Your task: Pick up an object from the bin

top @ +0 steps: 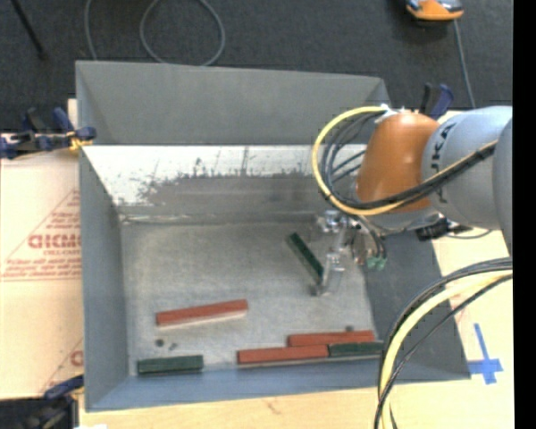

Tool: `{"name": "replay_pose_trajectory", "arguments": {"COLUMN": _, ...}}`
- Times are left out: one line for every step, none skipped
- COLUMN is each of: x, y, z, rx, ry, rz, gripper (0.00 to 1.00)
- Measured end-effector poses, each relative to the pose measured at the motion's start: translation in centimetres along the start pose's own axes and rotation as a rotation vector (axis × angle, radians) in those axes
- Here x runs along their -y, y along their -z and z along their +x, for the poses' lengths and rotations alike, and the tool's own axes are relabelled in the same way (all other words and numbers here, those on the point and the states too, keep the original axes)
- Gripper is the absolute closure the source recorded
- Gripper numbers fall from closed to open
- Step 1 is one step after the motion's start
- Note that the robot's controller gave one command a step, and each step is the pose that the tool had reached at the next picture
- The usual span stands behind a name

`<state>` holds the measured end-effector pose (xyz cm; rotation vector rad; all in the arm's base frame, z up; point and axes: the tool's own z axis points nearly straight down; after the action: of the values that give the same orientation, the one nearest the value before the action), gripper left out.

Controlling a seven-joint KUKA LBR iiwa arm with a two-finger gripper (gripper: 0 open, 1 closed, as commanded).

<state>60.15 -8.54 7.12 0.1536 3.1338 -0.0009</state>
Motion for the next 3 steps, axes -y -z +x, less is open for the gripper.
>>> {"name": "replay_pose_trajectory", "arguments": {"x": -1.4, "y": 0.0, "z": 1.2, "rx": -0.001, "ry": 0.039, "rz": 0.001, "gripper": 0.00}}
{"name": "replay_pose_trajectory", "arguments": {"x": -1.3, "y": 0.0, "z": 3.1, "rx": 0.000, "ry": 0.188, "rz": 0.002, "gripper": 0.00}}
{"name": "replay_pose_trajectory", "arguments": {"x": -1.3, "y": 0.1, "z": 3.0, "rx": 0.001, "ry": 0.188, "rz": 0.002, "gripper": 1.00}}
